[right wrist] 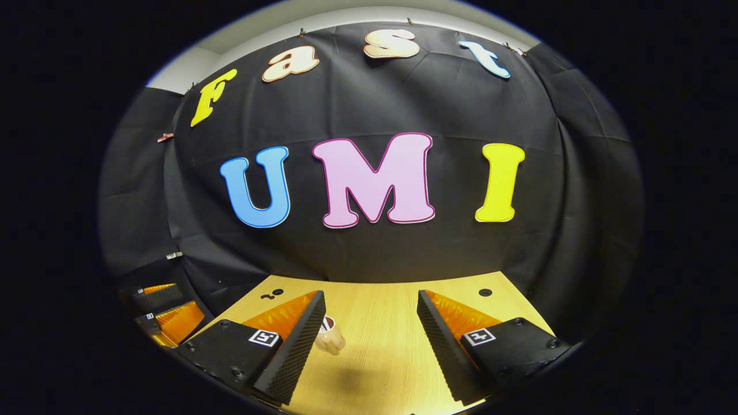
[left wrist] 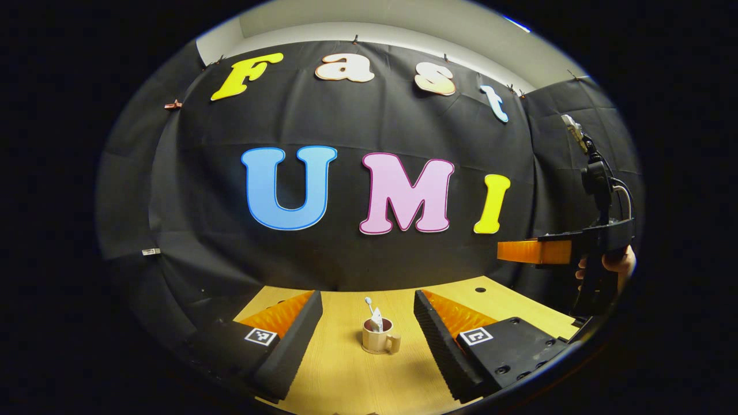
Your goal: Put the toothbrush and toothpaste on the desktop into the cup, then pick up the cup and place it on the coaster on the desktop.
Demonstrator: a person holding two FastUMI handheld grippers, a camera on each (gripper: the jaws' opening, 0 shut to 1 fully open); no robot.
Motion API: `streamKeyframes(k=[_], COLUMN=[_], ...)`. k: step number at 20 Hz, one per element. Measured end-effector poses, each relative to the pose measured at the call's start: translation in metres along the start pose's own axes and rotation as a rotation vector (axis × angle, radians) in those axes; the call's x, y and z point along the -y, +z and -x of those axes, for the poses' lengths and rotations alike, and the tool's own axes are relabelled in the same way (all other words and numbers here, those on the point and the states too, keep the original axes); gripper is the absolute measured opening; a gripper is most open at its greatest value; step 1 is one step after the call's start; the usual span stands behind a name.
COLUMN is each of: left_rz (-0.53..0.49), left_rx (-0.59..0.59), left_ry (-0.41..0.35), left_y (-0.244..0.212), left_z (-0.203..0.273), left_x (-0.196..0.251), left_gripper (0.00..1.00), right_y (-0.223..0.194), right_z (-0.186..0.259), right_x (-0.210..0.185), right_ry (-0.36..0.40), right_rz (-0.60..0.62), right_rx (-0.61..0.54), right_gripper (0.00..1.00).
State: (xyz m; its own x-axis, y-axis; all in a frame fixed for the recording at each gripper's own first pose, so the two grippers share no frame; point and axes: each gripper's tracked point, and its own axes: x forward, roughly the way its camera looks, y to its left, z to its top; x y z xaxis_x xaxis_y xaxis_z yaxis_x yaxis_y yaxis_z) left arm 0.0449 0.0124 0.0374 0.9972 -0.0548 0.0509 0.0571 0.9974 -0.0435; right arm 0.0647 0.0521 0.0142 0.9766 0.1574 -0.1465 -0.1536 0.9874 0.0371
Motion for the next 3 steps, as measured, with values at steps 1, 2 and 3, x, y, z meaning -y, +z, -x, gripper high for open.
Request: streamKeyframes(k=[1,2,3], left_rz=[-0.003,-0.006,-0.009], left_rx=[-0.001,-0.004,-0.007], left_ry=[-0.005,-0.011,-0.016], left_y=[-0.0002,-0.0008,-0.002], left_z=[0.0014,0.003,0.0041], left_x=[-0.0016,-0.0019,-0.0037], left_gripper=[0.99,0.99,0.99], right_y=[-0.0011,-0.0023,-0.0033], right_z=[0.0004,0.0008,0.0016], right_x=[-0.0017,-0.0032,-0.005], right_ry=[-0.004,-0.007,-0.012], right_rz=[-0.002,-0.002,-0.004], right_rx=[0.0,-0.002,-0.002], right_gripper=[0.99,0.99,0.99])
